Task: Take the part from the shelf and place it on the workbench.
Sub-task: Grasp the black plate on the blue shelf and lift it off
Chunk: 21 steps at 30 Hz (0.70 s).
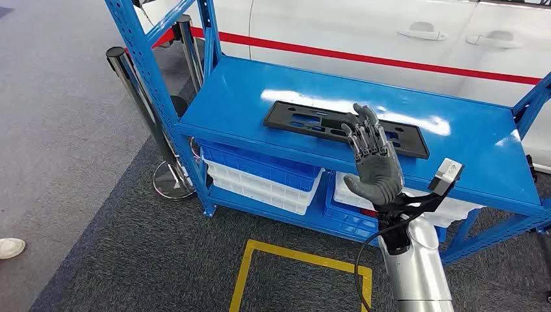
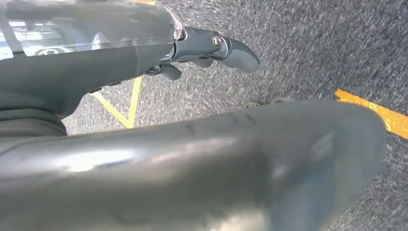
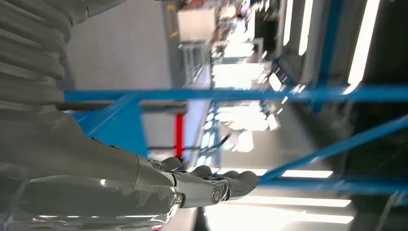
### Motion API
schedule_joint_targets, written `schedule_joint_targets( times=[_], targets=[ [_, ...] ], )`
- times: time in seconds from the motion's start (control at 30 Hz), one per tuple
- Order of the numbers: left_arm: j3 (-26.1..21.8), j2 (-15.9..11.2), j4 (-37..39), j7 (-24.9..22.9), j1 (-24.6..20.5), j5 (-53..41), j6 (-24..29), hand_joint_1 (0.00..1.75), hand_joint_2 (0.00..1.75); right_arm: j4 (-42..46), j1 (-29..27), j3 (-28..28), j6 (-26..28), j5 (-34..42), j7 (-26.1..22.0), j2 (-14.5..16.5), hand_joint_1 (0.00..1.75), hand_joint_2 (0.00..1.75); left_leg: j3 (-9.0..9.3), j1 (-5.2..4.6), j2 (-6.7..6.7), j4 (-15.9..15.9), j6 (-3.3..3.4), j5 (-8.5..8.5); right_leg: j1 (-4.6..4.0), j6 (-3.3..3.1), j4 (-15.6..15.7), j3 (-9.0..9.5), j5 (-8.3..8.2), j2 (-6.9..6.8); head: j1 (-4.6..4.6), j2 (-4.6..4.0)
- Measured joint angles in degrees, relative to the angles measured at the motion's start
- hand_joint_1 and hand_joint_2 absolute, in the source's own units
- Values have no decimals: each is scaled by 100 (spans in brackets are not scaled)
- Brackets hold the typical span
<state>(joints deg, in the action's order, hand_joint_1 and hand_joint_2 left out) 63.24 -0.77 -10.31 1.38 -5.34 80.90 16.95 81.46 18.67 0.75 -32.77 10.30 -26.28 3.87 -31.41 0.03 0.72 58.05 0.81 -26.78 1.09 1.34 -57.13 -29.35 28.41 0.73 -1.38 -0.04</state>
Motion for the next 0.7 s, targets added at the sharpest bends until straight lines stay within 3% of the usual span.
schedule_joint_targets(
  times=[0.07,0.2,0.33,0.43,0.5,0.57,0.6,0.63,0.7],
  targets=[
    [25,-1,11,0,-9,45,10,0,0,167,6,120,-83,60,-34,12,0,175,0,-3,1,0,0,0,2,0,0,0,0,-1,0,0],
    [128,-3,49,0,-40,207,40,0,0,820,25,561,-408,294,-165,63,0,0,-4,-24,4,9,7,-4,15,5,1,-1,-2,-2,0,0],
    [227,-5,90,3,-83,366,83,0,0,1462,39,1012,-727,514,-283,109,0,0,-20,-39,4,26,39,-13,32,34,14,-3,-13,-2,0,0],
    [297,-1,101,7,-119,493,109,0,0,1929,56,1335,-966,679,-361,150,0,0,15,16,-5,-63,113,22,29,71,-132,-70,78,-11,3,0],
    [331,4,104,5,-135,578,116,0,0,2178,49,1532,-1130,800,-416,157,0,0,37,32,-16,-104,157,20,28,78,-736,-387,343,-26,7,0],
    [373,5,112,2,-138,670,117,0,0,2376,-12,1726,-1290,928,-488,156,0,0,46,26,-20,-102,170,-10,27,82,-1503,-855,571,-32,8,0],
    [397,8,117,0,-136,722,111,0,0,2458,-54,1827,-1393,1007,-549,154,0,0,65,23,-18,-101,164,-33,27,82,-1685,-1007,542,-33,8,0],
    [418,11,121,-1,-134,770,102,0,0,2527,-97,1921,-1502,1087,-624,150,0,0,101,23,-13,-99,152,-60,27,77,-1638,-1045,390,-36,8,0],
    [451,24,126,-1,-131,831,89,0,0,2614,-184,2051,-1684,1204,-789,132,0,0,210,26,-3,-98,109,-140,26,48,-975,-821,-123,-42,9,0]
  ],
)
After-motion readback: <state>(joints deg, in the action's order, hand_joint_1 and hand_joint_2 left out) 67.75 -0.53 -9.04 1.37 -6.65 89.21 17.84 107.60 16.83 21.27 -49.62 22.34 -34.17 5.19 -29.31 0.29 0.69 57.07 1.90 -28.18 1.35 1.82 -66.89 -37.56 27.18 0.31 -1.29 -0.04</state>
